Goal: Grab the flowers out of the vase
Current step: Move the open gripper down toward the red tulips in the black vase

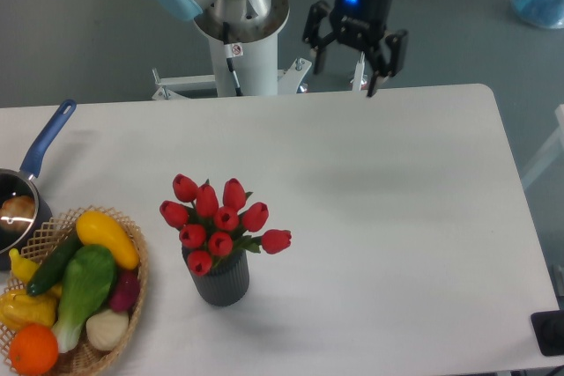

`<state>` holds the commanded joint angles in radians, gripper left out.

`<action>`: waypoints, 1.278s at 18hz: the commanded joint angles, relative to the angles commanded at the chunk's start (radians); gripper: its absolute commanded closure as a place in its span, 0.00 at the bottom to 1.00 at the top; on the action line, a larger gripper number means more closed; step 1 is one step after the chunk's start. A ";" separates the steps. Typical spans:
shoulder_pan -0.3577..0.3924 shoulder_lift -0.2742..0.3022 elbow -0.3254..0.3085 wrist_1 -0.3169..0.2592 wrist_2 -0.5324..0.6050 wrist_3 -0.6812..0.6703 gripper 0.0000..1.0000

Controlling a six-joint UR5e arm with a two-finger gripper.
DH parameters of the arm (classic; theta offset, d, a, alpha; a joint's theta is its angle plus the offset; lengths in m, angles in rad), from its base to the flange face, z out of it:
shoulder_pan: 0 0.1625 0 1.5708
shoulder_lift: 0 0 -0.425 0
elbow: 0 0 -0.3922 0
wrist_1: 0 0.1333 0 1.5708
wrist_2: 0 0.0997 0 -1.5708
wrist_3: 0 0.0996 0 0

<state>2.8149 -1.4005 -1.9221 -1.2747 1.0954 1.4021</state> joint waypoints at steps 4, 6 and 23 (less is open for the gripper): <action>-0.021 -0.040 0.028 0.020 -0.067 -0.043 0.00; -0.037 -0.046 0.034 0.038 -0.080 -0.055 0.00; -0.198 -0.282 0.012 0.330 -0.163 -0.186 0.00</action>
<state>2.6171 -1.6827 -1.9098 -0.9451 0.9327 1.2166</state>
